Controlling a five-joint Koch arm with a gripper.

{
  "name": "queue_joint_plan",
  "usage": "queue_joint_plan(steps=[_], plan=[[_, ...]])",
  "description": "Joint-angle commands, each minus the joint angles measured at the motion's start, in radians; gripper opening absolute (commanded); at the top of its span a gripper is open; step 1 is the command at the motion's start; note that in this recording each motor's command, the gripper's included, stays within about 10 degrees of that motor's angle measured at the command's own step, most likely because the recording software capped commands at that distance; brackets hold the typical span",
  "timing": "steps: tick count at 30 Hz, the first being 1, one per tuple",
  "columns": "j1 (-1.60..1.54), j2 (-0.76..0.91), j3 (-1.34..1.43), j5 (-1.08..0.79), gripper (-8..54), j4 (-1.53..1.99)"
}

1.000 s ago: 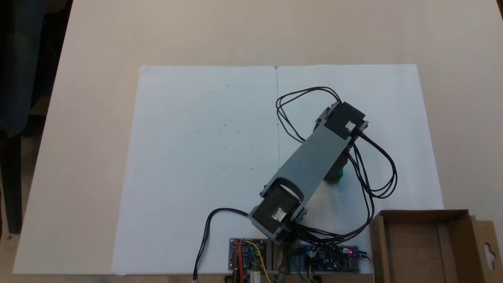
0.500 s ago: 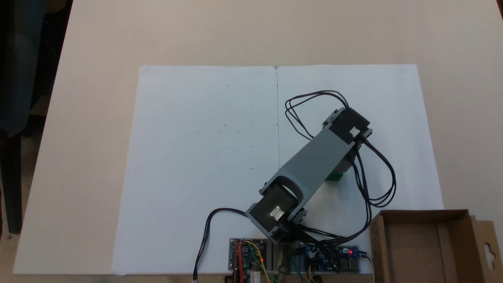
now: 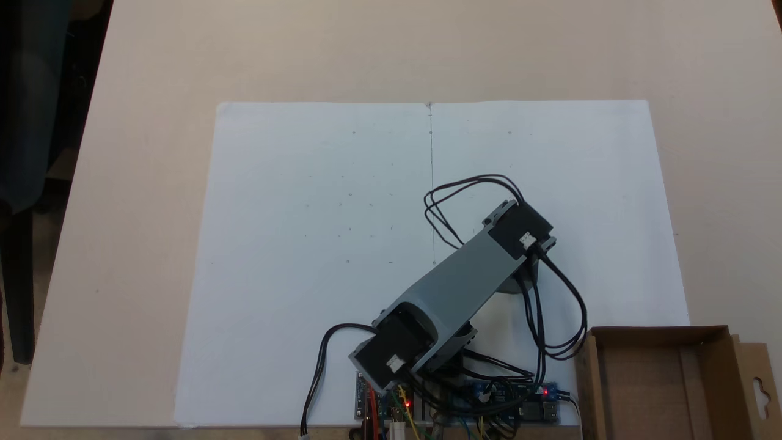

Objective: Grasp a green dice and put it in the bin.

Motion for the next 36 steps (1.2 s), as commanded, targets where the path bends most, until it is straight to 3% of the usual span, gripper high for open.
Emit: queue_joint_plan(steps=[1, 36], plan=[[0.017, 0.032, 0.017, -0.095, 44.6, -0.078], [0.071, -0.318, 0.032, -0.158, 43.2, -0.293]])
